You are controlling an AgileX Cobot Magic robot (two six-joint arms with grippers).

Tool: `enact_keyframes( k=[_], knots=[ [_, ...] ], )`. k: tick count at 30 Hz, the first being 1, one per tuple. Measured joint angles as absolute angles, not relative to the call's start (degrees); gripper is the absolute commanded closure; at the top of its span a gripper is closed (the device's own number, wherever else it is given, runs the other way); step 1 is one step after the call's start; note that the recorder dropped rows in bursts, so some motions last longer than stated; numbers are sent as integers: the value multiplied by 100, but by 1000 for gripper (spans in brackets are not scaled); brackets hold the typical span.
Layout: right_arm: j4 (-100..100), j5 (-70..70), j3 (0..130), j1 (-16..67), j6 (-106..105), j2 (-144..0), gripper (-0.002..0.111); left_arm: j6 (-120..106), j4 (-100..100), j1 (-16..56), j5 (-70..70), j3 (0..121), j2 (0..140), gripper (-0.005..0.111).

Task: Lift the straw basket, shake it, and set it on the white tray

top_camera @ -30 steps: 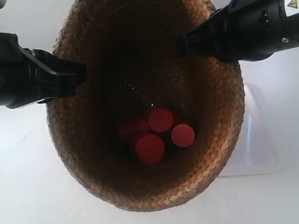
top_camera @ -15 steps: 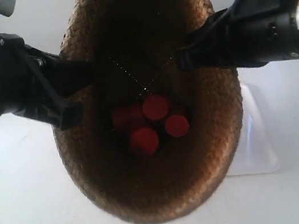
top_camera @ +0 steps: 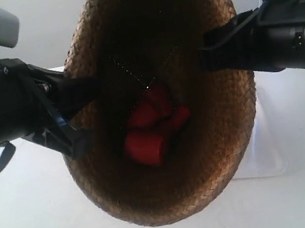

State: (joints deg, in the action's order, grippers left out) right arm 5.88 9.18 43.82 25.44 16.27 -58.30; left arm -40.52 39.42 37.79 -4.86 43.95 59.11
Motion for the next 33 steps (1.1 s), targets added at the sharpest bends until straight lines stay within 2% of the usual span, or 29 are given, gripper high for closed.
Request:
enact_keyframes(
  k=[11, 20, 23, 25, 27, 29, 31, 33],
  knots=[
    [564, 926, 4401, 2625, 1644, -5630, 108, -3963, 3966, 3783, -437, 4385, 5666, 107],
    [542, 1458, 4401, 2625, 1687, -5665, 108, -3954, 4476, 3321, -223, 4407, 6155, 107],
    [157, 2373, 4509, 3036, 1291, -4996, 108, -3979, 4485, 3373, 1059, 4577, 5614, 107],
    [0, 2366, 4488, 3324, 1112, -4350, 108, -3993, 4497, 3524, 1308, 4602, 5054, 107],
    [400, 1407, 4229, 3274, 1093, -4230, 108, -4155, 4487, 3590, 791, 4511, 4883, 107],
    [599, 435, 4066, 2932, 1109, -4669, 108, -4328, 4546, 3584, -324, 4347, 5115, 107],
    [578, 323, 4163, 2507, 1310, -5390, 108, -4487, 4649, 3424, -740, 4327, 5519, 107],
    [521, 742, 4263, 2386, 1395, -5875, 108, -4522, 4661, 3370, -335, 4317, 5815, 107]
  ],
)
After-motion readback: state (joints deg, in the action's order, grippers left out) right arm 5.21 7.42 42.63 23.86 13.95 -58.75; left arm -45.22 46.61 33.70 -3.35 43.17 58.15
